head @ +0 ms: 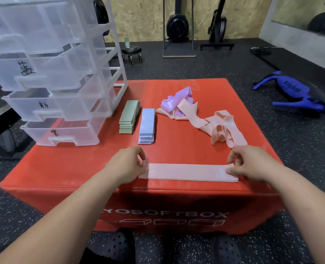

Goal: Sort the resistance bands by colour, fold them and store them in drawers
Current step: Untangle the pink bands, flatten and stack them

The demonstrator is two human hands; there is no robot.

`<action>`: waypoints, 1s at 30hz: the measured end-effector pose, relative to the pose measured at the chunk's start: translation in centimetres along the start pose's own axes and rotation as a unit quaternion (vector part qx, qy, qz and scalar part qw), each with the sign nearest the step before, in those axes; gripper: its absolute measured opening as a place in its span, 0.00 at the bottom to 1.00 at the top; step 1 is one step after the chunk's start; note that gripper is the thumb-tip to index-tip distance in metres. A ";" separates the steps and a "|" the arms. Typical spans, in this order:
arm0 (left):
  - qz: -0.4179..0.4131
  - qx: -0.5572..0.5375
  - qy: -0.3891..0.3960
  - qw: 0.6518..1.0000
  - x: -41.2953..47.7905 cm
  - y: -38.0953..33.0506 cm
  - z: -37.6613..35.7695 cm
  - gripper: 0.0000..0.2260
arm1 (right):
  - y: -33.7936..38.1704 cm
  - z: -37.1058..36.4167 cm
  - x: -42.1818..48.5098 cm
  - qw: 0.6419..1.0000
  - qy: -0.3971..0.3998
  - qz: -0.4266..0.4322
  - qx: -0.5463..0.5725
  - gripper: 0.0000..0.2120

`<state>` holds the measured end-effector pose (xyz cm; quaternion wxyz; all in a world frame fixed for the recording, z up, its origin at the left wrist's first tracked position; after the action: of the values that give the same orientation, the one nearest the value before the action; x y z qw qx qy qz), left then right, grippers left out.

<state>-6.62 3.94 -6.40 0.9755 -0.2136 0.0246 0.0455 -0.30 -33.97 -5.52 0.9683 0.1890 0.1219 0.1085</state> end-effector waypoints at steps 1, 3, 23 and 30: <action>-0.006 0.016 0.002 1.000 0.1 0.0 0.1 0.08 | 0.1 0.2 -0.1 1.000 -0.008 0.003 -0.010 0.14; -0.029 0.035 0.006 0.999 0.2 0.0 0.5 0.11 | 0.1 0.9 -0.3 0.999 -0.024 0.013 -0.022 0.15; -0.181 0.041 0.081 0.979 0.7 -0.5 0.7 0.25 | 0.0 1.1 -0.6 0.992 0.012 0.124 -0.015 0.22; -0.198 0.031 0.031 0.979 3.9 -4.5 -0.8 0.19 | 0.5 3.4 2.9 0.981 -0.170 0.085 0.029 0.22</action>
<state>-2.30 -0.20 -5.56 0.9701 -0.1856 0.0131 -0.1560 3.26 -33.90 -2.83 0.9563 0.2421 -0.0584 0.1531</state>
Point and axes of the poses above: each hand's wrist, its own x-axis towards the middle knuckle, its own z-axis out of the back of the hand, y = z × x, the point moved 5 cm from there along x, towards the middle knuckle, and after that the axes turned 1 degree about z, right-handed, at the moved point
